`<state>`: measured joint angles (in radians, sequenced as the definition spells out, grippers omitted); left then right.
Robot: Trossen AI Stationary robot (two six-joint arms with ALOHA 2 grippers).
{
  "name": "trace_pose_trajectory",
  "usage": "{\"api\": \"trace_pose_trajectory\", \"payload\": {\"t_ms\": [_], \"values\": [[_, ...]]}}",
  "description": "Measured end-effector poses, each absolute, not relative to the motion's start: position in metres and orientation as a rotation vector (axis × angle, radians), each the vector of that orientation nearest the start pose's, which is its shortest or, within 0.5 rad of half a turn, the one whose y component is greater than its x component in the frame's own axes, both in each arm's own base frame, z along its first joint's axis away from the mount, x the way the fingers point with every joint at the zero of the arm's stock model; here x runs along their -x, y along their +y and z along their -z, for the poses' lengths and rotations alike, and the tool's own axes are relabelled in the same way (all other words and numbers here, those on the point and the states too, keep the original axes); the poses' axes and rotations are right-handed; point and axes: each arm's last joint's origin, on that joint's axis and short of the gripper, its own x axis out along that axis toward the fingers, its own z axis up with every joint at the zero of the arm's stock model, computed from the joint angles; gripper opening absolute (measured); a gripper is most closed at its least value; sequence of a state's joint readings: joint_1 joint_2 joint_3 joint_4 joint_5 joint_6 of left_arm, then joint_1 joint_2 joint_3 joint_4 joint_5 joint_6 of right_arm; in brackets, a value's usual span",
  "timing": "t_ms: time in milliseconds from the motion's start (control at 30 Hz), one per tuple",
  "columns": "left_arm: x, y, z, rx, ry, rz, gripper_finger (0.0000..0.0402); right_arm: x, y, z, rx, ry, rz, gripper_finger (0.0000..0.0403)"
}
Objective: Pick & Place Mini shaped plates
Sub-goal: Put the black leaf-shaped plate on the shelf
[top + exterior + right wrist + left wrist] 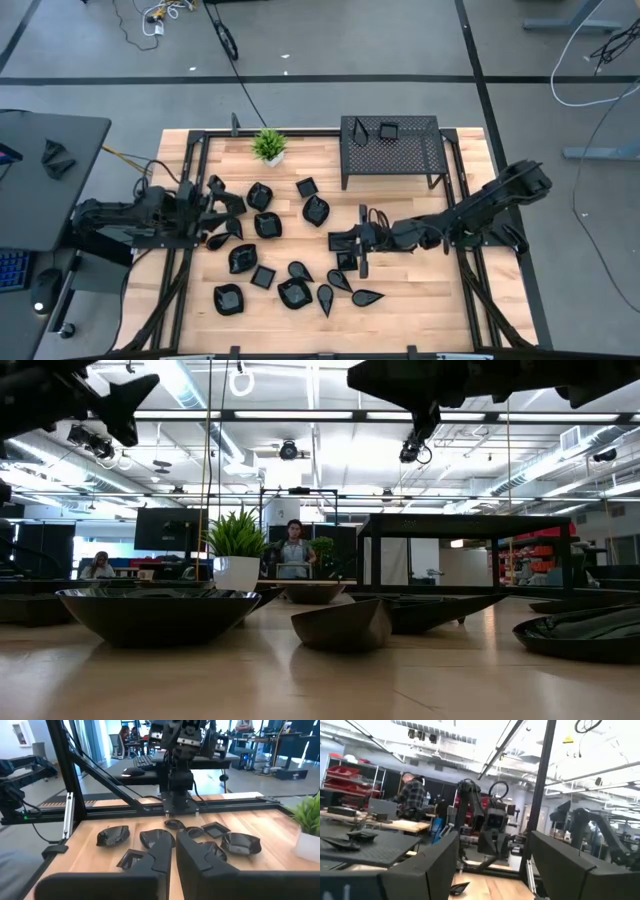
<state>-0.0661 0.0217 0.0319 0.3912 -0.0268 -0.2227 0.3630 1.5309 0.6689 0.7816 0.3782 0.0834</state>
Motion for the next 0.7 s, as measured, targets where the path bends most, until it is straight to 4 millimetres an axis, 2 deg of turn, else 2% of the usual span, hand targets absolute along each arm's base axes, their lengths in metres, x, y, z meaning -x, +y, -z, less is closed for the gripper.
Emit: {"api": "trace_pose_trajectory", "payload": {"t_ms": [167,367,500,600,700], "values": [[-0.098,-0.013,-0.219,0.189,-0.271,0.064,0.0252,-0.293,0.100,-0.212,-0.067,0.080,0.019,0.0029],[-0.119,-0.024,-0.236,0.143,0.101,-0.047,0.0252,-0.293,0.099,-0.211,-0.064,0.084,0.021,0.0029],[-0.130,-0.030,-0.248,0.247,0.284,-0.060,0.0252,-0.293,0.099,-0.211,-0.064,0.085,0.021,0.0029],[-0.140,-0.037,-0.250,0.382,0.319,0.006,0.0252,-0.293,0.099,-0.211,-0.057,0.086,0.021,0.0029],[-0.149,-0.044,-0.254,0.436,0.289,0.125,0.0252,-0.293,0.099,-0.211,-0.044,0.087,0.022,0.0029]]}}
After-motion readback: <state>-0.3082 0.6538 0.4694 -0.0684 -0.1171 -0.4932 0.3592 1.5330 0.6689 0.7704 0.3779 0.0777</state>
